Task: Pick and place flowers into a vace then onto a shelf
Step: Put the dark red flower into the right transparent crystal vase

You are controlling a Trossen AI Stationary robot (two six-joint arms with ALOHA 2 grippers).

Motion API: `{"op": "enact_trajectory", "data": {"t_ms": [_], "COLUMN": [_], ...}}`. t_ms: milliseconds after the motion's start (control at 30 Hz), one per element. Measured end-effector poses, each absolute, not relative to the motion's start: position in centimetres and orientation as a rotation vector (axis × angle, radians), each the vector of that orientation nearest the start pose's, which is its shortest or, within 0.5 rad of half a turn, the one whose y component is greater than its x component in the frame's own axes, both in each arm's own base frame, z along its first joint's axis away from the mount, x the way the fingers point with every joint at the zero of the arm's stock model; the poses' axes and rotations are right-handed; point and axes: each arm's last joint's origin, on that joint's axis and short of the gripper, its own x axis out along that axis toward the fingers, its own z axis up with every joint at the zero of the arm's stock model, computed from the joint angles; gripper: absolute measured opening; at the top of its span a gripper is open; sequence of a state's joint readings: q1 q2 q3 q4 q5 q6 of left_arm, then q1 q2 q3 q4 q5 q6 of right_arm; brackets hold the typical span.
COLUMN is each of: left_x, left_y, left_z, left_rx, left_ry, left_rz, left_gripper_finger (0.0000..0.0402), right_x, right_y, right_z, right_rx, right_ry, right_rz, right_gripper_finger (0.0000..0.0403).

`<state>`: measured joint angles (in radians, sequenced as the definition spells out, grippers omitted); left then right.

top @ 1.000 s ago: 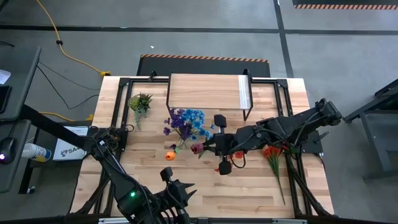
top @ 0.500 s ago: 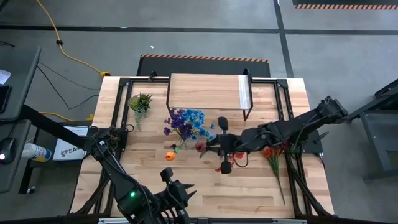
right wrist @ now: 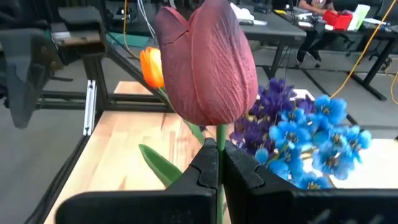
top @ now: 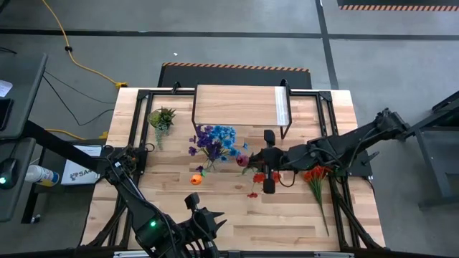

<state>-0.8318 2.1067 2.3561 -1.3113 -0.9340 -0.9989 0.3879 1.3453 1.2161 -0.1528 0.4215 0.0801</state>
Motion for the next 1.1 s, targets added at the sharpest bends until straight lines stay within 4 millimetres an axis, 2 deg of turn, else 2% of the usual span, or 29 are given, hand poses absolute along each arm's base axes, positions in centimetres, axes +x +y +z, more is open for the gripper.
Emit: {"op": "enact_trajectory", "data": {"t_ms": [700,1100], "left_x": [29.9,29.9], "left_y": [-29.4,-29.4], "left_z": [37.5,37.5], "left_rx": [-0.141,-0.141], "left_ry": [0.532,0.532], "left_rz": [0.393,0.393], "left_gripper_finger": [0.0124,0.0124], "right_x": [27.6,27.4], "right_y": [11.1,11.1], "right_z": [34.7,34.3], "right_rx": [-0.03,0.021], "right_ry": [0.358,0.393], "right_rz": [-0.129,-0.111], "right_gripper_finger": [0.0003,0.0059]}}
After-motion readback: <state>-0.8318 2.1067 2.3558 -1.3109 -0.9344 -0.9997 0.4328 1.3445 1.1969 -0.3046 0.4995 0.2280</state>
